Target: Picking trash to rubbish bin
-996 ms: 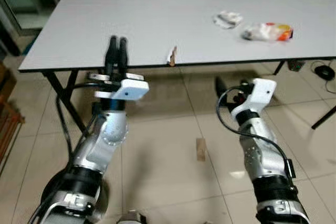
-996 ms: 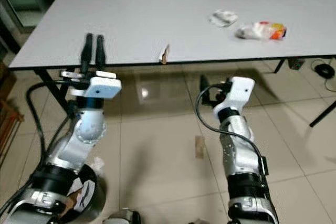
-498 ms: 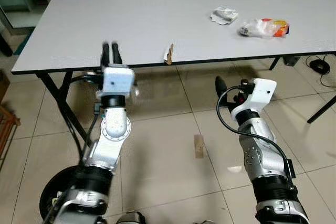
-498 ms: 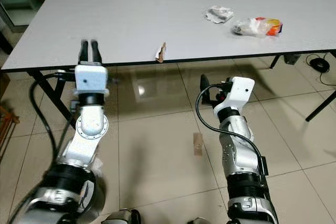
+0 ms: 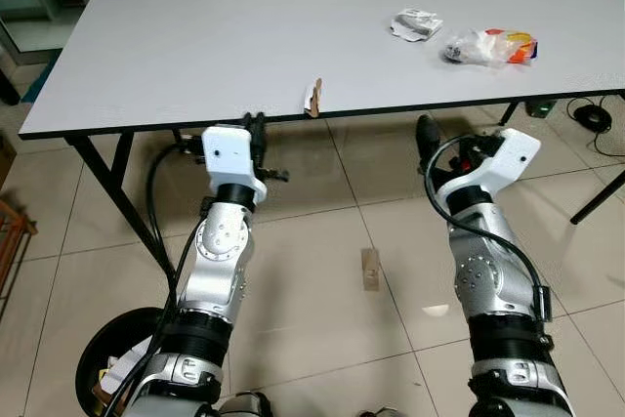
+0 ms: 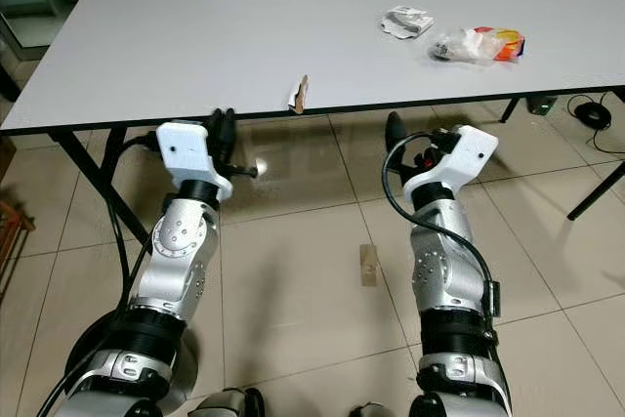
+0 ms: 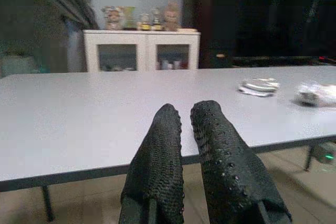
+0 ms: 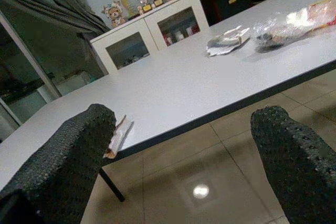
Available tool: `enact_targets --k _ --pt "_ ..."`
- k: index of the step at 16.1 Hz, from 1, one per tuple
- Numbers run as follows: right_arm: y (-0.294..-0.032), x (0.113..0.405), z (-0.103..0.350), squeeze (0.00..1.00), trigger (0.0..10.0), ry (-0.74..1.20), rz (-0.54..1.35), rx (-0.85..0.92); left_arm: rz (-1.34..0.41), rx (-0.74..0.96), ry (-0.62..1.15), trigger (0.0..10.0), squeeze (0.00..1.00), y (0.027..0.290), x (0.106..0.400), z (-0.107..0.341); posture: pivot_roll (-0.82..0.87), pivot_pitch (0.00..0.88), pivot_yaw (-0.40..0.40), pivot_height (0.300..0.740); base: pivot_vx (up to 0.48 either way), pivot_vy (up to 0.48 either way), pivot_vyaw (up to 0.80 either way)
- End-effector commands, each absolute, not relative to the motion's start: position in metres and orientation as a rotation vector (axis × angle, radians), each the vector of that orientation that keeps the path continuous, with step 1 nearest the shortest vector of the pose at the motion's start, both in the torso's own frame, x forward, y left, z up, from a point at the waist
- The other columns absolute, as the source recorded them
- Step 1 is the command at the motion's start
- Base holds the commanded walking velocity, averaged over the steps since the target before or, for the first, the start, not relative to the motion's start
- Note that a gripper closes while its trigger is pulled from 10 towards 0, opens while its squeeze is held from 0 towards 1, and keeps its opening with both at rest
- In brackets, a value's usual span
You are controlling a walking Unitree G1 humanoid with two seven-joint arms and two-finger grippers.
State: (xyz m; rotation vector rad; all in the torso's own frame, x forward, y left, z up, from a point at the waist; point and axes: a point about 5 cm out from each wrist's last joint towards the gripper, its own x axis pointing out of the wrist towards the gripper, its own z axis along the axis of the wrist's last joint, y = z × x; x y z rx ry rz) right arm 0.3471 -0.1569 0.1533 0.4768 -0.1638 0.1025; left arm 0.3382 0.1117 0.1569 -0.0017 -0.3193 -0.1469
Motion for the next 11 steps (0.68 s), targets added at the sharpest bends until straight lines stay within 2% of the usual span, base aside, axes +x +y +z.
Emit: enact_targets --k 1,3,6,9,10,11 --pt "-0.146 0.355 0.164 0.00 10.0 -0.172 0.139 0.473 -0.214 0.017 -0.313 10.0 0.00 0.103 0.339 0.158 -0.06 0.072 0.000 0.740 0.000 0.000 0.00" --pt "-0.135 0.369 0.185 0.00 10.0 -0.218 0.174 0.448 -0.250 0.031 -0.307 10.0 0.00 0.099 0.337 0.156 -0.04 0.069 -0.004 0.740 0.000 0.000 0.00" --pt "-0.150 0.381 0.198 0.00 10.0 -0.235 0.124 0.336 -0.263 0.053 -0.309 10.0 0.00 0.098 0.335 0.155 -0.03 0.066 -0.008 0.740 0.000 0.000 0.00" --pt "-0.207 0.387 0.205 0.00 10.0 -0.234 -0.043 0.224 -0.270 0.057 -0.300 10.0 0.00 0.101 0.332 0.151 -0.04 0.064 -0.008 0.740 0.000 0.000 0.00" --pt "-0.234 0.384 0.211 0.00 10.0 -0.242 -0.127 0.159 -0.277 0.067 -0.298 10.0 0.00 0.101 0.331 0.150 -0.05 0.064 -0.007 0.740 0.000 0.000 0.00" --pt "-0.244 0.383 0.214 0.00 10.0 -0.250 -0.160 0.134 -0.280 0.071 -0.297 10.0 0.00 0.101 0.331 0.149 -0.05 0.065 -0.005 0.740 0.000 0.000 0.00"
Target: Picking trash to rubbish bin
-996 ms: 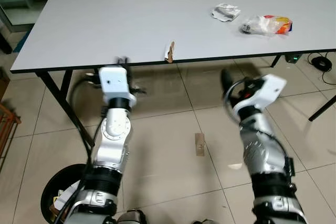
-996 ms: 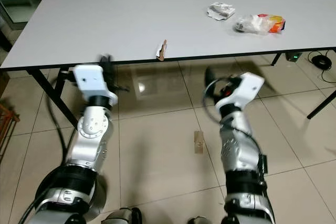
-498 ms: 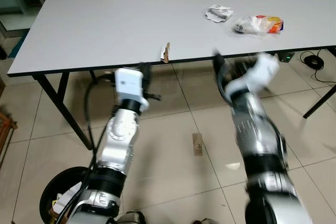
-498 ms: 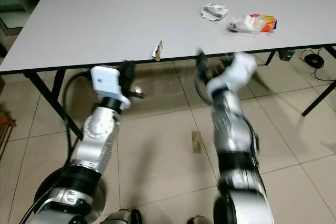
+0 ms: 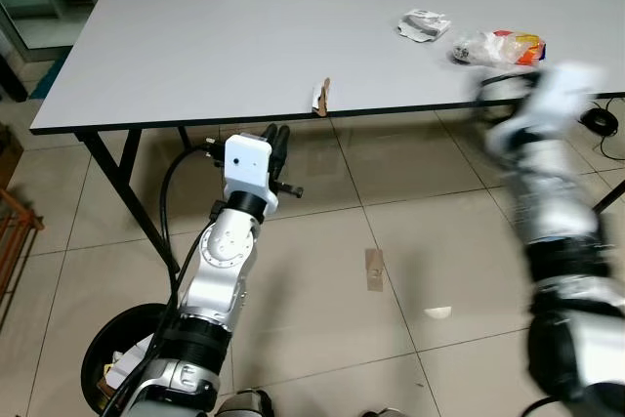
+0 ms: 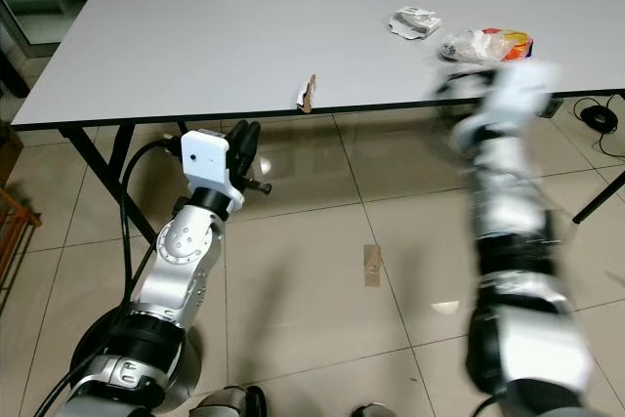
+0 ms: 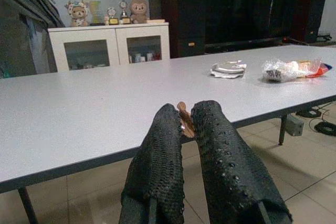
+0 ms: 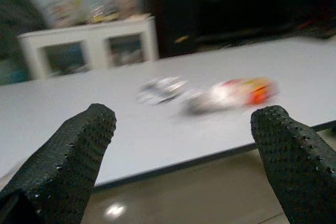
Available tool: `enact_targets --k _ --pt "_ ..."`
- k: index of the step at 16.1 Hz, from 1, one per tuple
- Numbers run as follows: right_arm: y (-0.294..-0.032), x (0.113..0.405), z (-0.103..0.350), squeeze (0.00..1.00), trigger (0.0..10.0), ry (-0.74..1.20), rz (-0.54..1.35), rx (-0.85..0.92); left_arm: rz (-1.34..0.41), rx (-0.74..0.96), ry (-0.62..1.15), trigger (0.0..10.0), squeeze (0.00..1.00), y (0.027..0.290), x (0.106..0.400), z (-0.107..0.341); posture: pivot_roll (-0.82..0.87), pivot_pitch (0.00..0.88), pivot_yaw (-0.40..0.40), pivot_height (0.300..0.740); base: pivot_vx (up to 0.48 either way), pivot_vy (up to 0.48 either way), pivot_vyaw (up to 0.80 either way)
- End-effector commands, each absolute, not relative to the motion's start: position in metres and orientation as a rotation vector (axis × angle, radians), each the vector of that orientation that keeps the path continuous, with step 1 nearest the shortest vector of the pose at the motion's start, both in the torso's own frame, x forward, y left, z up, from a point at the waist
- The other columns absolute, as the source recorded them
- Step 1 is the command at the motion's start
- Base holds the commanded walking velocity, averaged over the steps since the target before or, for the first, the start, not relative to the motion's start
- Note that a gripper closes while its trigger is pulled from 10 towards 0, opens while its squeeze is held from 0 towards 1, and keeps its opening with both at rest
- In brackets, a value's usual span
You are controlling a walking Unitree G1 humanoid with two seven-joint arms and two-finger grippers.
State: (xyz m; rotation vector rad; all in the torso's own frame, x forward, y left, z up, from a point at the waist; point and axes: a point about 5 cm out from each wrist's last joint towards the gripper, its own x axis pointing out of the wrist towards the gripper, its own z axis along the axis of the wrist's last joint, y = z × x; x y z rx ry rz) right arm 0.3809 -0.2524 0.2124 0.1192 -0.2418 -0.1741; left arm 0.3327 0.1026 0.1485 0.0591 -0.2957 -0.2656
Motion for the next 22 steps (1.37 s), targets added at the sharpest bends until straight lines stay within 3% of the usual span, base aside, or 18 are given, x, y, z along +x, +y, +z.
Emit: enact_targets --k 1,5,14,18,20,21,22 --pt "-0.260 0.381 0.221 0.00 10.0 -0.275 -0.211 0.112 -0.286 0.077 -0.299 10.0 0.00 0.100 0.331 0.149 -0.05 0.064 -0.003 0.740 0.000 0.000 0.00" --pt "-0.289 0.374 0.259 0.00 10.0 -0.422 -0.324 0.028 -0.304 0.091 -0.306 10.0 0.00 0.096 0.332 0.151 -0.05 0.060 0.007 0.740 0.000 0.000 0.00" --pt "-0.289 0.362 0.320 0.00 10.0 -0.714 -0.328 0.053 -0.306 0.108 -0.324 10.0 0.00 0.097 0.333 0.154 -0.05 0.055 0.013 0.740 0.000 0.000 0.00" --pt "-0.285 0.368 0.303 0.00 10.0 -0.628 -0.318 0.052 -0.300 0.120 -0.313 10.0 0.00 0.097 0.334 0.152 -0.05 0.059 0.014 0.740 0.000 0.000 0.00" --pt "-0.259 0.380 0.241 0.00 10.0 -0.345 -0.221 0.048 -0.236 0.141 -0.280 10.0 0.00 0.103 0.338 0.147 -0.05 0.063 0.009 0.740 0.000 0.000 0.00" --pt "-0.237 0.377 0.209 0.00 10.0 -0.268 -0.167 0.085 -0.192 0.118 -0.266 10.0 0.00 0.109 0.340 0.146 -0.04 0.064 0.009 0.740 0.000 0.000 0.00" --pt "-0.233 0.376 0.203 0.00 10.0 -0.256 -0.160 0.102 -0.184 0.120 -0.262 10.0 0.00 0.110 0.340 0.146 -0.04 0.069 0.008 0.740 0.000 0.000 0.00"
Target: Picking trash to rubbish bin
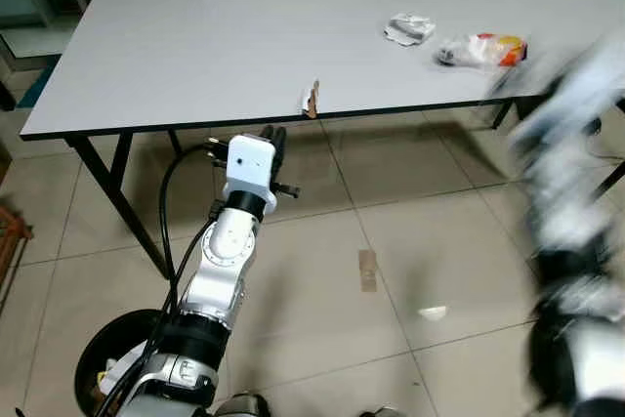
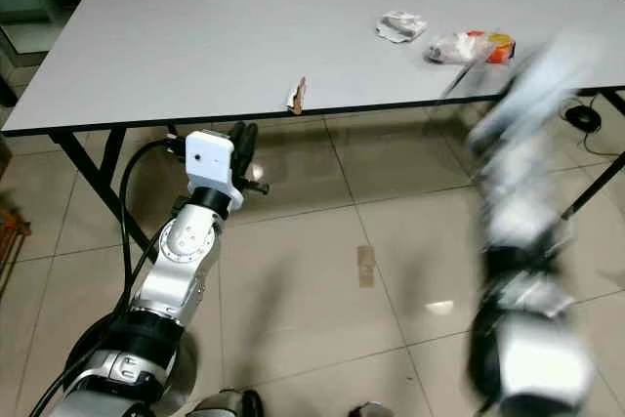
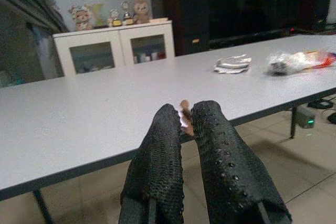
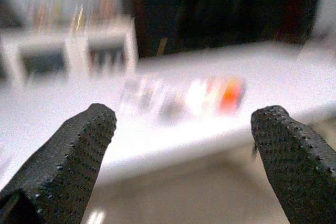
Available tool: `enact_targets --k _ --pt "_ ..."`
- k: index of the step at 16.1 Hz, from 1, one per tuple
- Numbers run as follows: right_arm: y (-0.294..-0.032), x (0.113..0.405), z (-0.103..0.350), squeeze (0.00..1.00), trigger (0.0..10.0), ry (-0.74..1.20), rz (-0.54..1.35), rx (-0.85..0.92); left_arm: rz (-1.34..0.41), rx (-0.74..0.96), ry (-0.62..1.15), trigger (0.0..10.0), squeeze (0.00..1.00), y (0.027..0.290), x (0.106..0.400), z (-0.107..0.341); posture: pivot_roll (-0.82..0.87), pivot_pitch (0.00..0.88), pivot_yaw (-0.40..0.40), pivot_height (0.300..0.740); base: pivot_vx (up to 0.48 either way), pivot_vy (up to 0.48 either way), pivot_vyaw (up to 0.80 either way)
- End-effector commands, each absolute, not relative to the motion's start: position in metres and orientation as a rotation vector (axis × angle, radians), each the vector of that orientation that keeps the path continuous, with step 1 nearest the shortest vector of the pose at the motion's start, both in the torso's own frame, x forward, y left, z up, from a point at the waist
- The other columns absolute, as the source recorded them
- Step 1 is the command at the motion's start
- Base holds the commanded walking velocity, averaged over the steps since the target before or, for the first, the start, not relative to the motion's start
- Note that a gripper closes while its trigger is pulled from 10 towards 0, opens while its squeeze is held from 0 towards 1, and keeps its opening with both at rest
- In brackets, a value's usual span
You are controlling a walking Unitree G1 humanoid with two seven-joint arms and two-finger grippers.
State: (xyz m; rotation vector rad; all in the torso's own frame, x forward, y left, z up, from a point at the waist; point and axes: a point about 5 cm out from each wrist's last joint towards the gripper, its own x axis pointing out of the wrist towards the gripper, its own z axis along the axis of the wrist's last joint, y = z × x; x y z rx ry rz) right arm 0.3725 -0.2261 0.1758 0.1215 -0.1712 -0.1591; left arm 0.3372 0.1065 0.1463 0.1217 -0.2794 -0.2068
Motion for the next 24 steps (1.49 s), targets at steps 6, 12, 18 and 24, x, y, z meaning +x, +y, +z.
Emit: enact_targets --k 6,12,18,24 --pt "-0.206 0.362 0.171 0.00 10.0 -0.141 -0.081 0.191 -0.165 0.135 -0.225 10.0 1.00 0.114 0.341 0.139 -0.05 0.072 0.004 0.740 0.000 0.000 0.00" --pt "-0.187 0.360 0.173 0.00 10.0 -0.127 -0.003 0.209 -0.160 0.138 -0.234 10.0 1.00 0.112 0.340 0.140 -0.04 0.066 -0.002 0.740 0.000 0.000 0.00" --pt "-0.182 0.358 0.172 0.00 10.0 -0.112 0.008 0.220 -0.158 0.145 -0.229 10.0 1.00 0.112 0.340 0.139 -0.04 0.064 -0.009 0.740 0.000 0.000 0.00" --pt "-0.180 0.358 0.172 0.00 10.0 -0.105 0.017 0.217 -0.156 0.142 -0.222 10.0 1.00 0.111 0.340 0.138 -0.04 0.066 -0.013 0.740 0.000 0.000 0.00"
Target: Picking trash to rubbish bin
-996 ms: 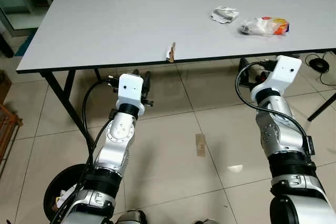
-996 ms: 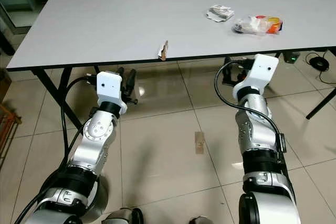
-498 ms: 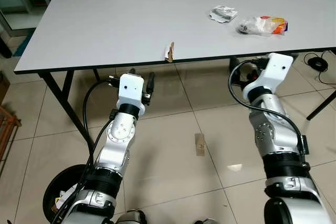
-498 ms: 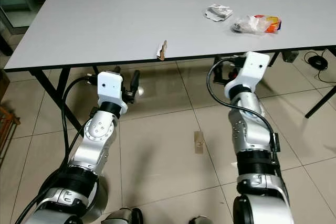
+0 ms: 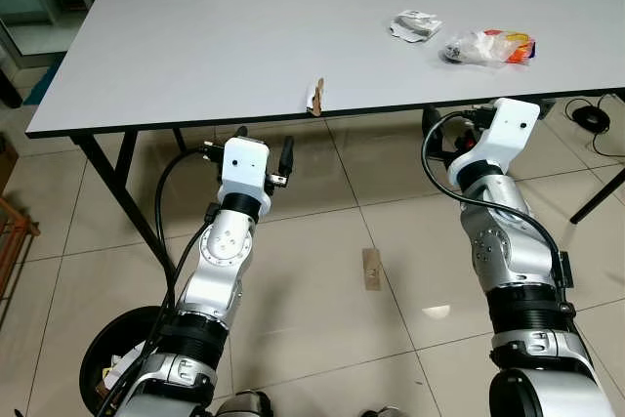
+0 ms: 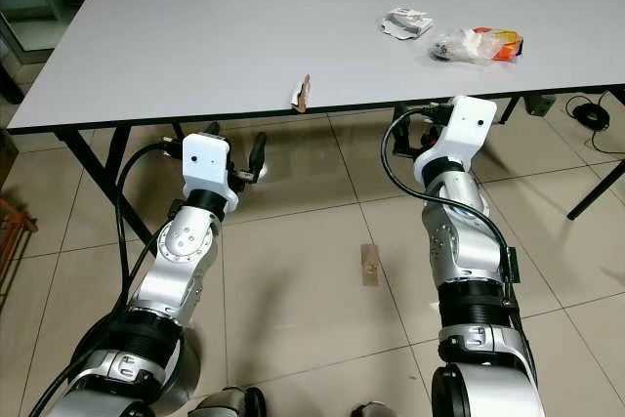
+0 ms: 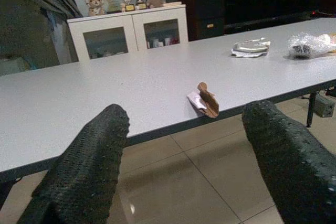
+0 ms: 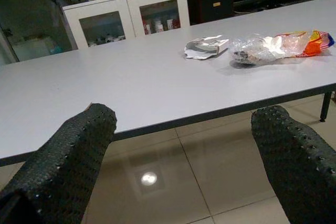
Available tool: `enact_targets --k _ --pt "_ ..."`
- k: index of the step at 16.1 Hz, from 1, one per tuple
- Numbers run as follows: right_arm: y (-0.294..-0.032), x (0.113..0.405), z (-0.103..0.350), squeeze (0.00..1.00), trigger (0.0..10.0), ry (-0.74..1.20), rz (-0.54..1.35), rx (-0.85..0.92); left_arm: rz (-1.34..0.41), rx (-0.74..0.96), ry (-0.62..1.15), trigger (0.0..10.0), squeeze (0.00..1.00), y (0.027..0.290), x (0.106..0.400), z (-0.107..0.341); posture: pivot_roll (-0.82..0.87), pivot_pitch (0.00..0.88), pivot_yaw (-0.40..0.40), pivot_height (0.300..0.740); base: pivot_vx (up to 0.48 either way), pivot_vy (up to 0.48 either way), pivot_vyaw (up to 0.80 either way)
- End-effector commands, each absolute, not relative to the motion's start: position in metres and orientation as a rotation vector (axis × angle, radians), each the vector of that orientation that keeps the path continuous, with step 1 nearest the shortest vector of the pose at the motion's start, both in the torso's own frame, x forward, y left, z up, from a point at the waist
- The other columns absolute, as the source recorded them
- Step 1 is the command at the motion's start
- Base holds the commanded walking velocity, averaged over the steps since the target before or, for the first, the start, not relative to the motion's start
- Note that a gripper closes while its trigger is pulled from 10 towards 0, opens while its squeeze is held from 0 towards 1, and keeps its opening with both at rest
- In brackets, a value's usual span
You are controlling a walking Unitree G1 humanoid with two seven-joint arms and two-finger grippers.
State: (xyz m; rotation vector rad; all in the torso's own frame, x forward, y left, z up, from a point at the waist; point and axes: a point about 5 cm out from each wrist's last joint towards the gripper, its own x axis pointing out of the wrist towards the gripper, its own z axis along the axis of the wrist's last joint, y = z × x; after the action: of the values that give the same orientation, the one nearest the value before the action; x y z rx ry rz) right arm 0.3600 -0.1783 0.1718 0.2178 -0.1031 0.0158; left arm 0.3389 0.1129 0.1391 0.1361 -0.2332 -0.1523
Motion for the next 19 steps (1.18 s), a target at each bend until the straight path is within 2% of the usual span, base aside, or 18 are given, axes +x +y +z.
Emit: enact_targets --k 1,5,6,7,11,15,19 --pt "-0.179 0.358 0.172 0.00 10.0 -0.105 0.023 0.220 -0.125 0.149 -0.202 10.0 1.00 0.116 0.341 0.135 -0.04 0.067 -0.012 0.740 0.000 0.000 0.00" --pt "-0.179 0.358 0.173 0.00 10.0 -0.108 0.028 0.224 -0.099 0.149 -0.156 10.0 1.00 0.120 0.342 0.129 -0.04 0.067 -0.013 0.740 0.000 0.000 0.00" --pt "-0.177 0.358 0.173 0.00 10.0 -0.102 0.034 0.210 -0.097 0.164 -0.133 10.0 0.91 0.120 0.343 0.125 -0.04 0.068 -0.012 0.740 0.000 0.000 0.00" --pt "-0.176 0.358 0.171 0.00 10.0 -0.093 0.034 0.195 -0.111 0.176 -0.106 10.0 0.00 0.118 0.343 0.121 -0.04 0.067 -0.012 0.740 0.000 0.000 0.00" --pt "-0.171 0.358 0.171 0.00 10.0 -0.098 0.046 0.164 -0.119 0.167 -0.120 10.0 0.00 0.115 0.342 0.124 -0.04 0.066 -0.010 0.740 0.000 0.000 0.47" --pt "-0.171 0.358 0.170 0.00 10.0 -0.091 0.042 0.183 -0.116 0.153 -0.134 10.0 0.00 0.115 0.343 0.128 -0.04 0.065 -0.009 0.740 0.000 0.000 0.00" --pt "-0.167 0.357 0.167 0.00 10.0 -0.079 0.054 0.160 -0.105 0.152 -0.132 10.0 0.00 0.117 0.343 0.128 -0.04 0.069 -0.011 0.740 0.000 -0.338 0.00"
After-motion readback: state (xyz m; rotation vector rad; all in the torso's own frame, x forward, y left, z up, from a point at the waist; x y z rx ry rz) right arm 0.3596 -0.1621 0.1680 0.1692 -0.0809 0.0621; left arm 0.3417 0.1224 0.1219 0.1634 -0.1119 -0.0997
